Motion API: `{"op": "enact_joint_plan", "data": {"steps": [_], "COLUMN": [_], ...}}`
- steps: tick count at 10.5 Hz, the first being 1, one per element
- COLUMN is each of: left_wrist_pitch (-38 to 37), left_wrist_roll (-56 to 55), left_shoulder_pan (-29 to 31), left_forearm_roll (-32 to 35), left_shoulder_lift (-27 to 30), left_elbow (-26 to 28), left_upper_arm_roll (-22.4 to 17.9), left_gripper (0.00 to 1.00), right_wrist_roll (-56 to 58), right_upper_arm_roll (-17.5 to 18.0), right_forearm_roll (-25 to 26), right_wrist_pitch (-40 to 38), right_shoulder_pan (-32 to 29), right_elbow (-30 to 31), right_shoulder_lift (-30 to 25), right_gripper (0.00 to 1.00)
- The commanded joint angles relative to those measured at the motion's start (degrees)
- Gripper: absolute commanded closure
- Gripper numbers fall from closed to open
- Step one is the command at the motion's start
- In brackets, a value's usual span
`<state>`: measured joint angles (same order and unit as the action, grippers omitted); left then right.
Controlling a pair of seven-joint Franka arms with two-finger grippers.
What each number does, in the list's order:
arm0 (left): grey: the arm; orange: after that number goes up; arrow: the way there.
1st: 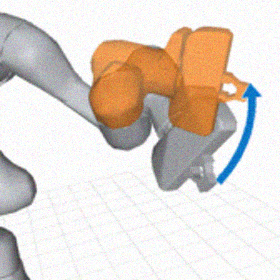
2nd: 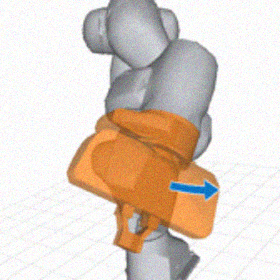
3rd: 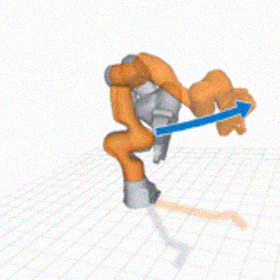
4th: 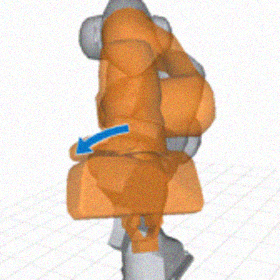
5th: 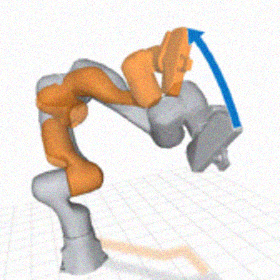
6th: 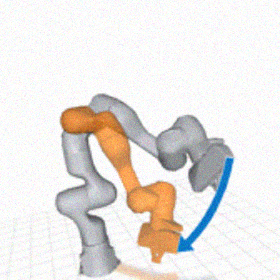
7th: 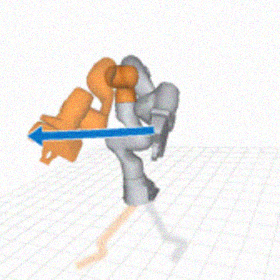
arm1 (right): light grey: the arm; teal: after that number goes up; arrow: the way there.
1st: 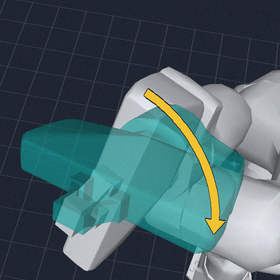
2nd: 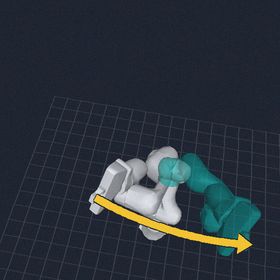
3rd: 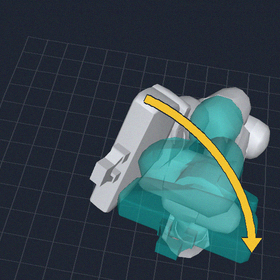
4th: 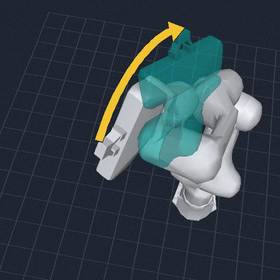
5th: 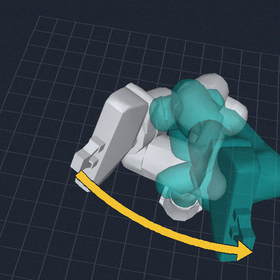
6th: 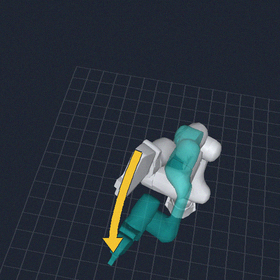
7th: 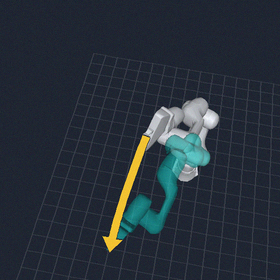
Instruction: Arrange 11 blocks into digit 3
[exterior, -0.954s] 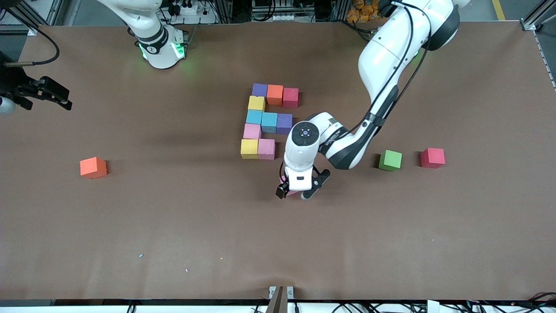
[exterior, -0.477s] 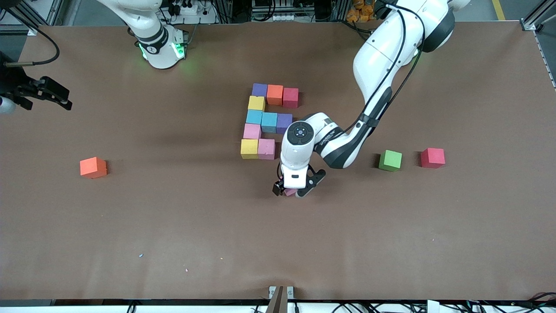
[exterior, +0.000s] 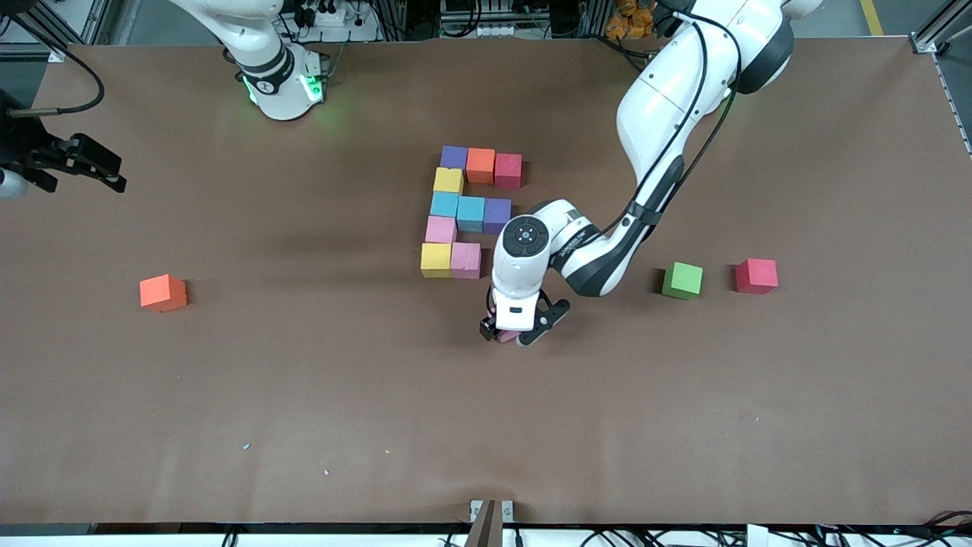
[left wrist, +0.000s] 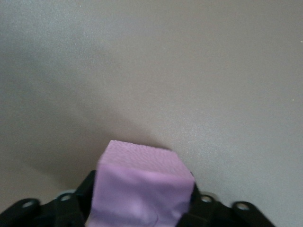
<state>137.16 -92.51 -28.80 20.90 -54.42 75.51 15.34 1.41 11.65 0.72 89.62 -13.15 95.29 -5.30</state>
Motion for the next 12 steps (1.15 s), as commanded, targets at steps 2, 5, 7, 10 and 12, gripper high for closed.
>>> {"op": "enact_joint_plan", "data": {"steps": [2, 5, 7, 10, 12], "left_wrist_pitch": [-3.3, -13.9, -16.7, -17.0, -16.9], "left_wrist_roll": [-0.1, -7.2, -18.3, -35.9, -43.8], "left_shoulder_pan": [0.0, 0.1, 0.1, -0.6, -3.4], "left_forearm_roll": [-1.2, -9.4, -9.6, -9.4, -8.6], "left_shoulder_lift": [1.7, 4.2, 5.8, 6.4, 5.8], "left_elbow": [1.1, 1.0, 1.1, 1.1, 1.3], "left_upper_arm_roll": [-0.1, 0.2, 0.3, 0.4, 0.3], "left_gripper": [0.96, 0.97, 0.97, 0.97, 0.97], "right_wrist_roll": [-0.9, -0.9, -0.8, 0.0, 4.4], "right_upper_arm_roll": [-0.1, -0.1, -0.1, -0.2, -0.2], "right_forearm_roll": [-0.8, -0.9, -0.9, -0.8, 0.8], "right_wrist_pitch": [0.4, 0.5, 0.4, 0.1, 0.5], "right_shoulder_pan": [0.3, 0.5, 0.5, 0.5, 0.5], "right_elbow": [0.7, 0.7, 0.7, 0.8, 0.7], "right_shoulder_lift": [-0.6, -0.5, -0.5, -0.6, -0.6], "right_gripper": [0.00, 0.00, 0.00, 0.00, 0.00]}}
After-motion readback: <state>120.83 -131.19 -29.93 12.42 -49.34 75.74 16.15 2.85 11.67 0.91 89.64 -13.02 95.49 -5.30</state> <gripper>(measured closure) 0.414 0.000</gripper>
